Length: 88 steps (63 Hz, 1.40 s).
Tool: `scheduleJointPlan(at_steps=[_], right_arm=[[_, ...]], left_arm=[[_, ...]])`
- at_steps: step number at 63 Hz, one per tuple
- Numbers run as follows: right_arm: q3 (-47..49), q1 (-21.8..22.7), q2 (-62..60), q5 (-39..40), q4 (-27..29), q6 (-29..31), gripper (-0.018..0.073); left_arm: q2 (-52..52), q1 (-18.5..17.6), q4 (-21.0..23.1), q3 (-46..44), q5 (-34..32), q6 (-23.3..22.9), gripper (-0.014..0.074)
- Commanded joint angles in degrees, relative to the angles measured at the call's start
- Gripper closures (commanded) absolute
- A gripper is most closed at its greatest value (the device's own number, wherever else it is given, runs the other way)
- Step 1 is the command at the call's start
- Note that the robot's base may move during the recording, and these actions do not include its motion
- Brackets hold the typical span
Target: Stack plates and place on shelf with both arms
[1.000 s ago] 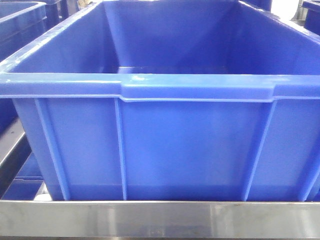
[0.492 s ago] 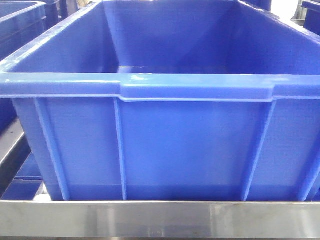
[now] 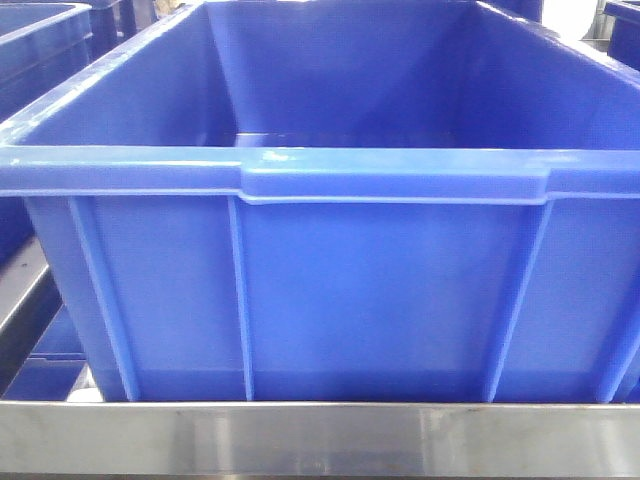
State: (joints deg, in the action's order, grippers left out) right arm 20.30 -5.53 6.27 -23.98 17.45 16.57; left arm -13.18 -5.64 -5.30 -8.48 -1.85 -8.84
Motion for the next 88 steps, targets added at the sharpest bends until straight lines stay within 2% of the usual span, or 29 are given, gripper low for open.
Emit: scheduleJointPlan(at_steps=[1, 19, 24, 28, 31, 88], right_arm=[[1.5, 0.4, 0.6, 4.5, 0.0, 0.1, 0.0503], [1.5, 0.4, 0.6, 4.4, 0.0, 0.1, 0.0503], [1.5, 0.4, 0.6, 4.4, 0.0, 0.1, 0.0503], [1.5, 0.4, 0.7, 4.4, 0.0, 0.1, 0.0503], [1.5, 0.4, 0.7, 4.4, 0.0, 0.1, 0.0503], [0.9, 0.6, 0.7, 5.5, -0.1, 0.2, 0.0503]], left_arm=[[1.7, 0.2, 1.9, -1.8, -4.7, 0.0, 0.0512], [12.1, 4.0, 3.0, 5.6, -4.4, 0.2, 0.0512], [14.7, 4.1, 2.8, 8.5, -4.3, 4.3, 0.0512], [14.5, 4.1, 2.8, 10.4, -5.9, 5.0, 0.0512], [14.6, 4.1, 3.1, 10.3, -2.7, 5.0, 0.0512], [14.6, 4.2, 3.1, 10.3, -3.1, 5.0, 0.0512]])
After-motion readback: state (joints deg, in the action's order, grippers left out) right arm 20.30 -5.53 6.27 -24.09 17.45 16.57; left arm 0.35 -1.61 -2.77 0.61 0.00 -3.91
